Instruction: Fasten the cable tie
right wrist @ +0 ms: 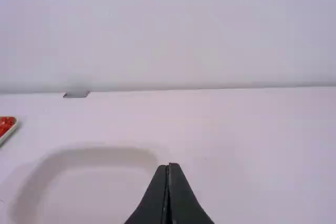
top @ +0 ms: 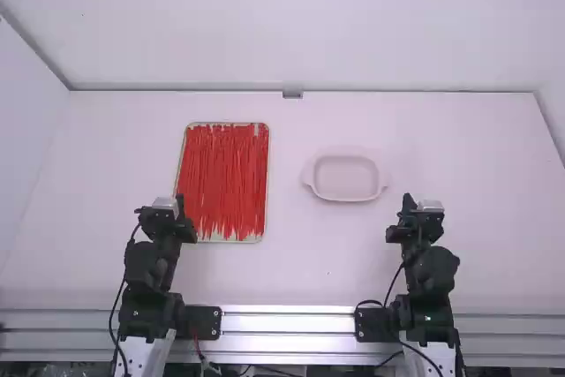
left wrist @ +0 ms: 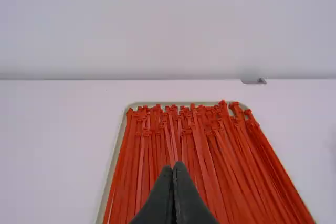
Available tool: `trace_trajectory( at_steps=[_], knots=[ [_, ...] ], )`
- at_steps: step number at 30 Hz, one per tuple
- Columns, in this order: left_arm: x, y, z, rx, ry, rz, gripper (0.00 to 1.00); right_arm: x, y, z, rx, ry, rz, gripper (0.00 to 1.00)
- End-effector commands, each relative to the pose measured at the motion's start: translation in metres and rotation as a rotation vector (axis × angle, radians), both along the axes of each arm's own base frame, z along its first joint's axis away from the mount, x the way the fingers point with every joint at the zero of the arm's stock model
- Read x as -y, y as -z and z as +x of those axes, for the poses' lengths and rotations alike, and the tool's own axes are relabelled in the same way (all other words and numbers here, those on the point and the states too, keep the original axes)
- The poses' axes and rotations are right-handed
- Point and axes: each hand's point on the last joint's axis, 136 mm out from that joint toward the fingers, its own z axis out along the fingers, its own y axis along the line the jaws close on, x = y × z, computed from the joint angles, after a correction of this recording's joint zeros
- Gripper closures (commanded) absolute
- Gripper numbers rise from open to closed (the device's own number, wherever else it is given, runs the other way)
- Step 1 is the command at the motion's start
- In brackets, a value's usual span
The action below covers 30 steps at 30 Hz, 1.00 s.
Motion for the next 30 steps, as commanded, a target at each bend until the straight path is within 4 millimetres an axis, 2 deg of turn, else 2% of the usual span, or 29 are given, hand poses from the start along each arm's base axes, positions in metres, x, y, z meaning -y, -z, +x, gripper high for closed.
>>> trace_trajectory(
  at_steps=[1,14,30],
  knots=[
    [0.0,0.0,0.0,0.0,0.0,0.0,0.99,0.0,0.0,0.0,0.0,0.001,0.0,1.0],
    [0.003,-0.013,0.0,-0.031,0.017,-0.005,0.92,-0.003,-0.009,0.002,-0.019,-0.016,0.0,0.92],
    [0.016,-0.026,0.012,-0.247,0.078,-0.046,0.68,-0.019,-0.02,0.02,-0.185,-0.085,0.013,0.68]
  ],
)
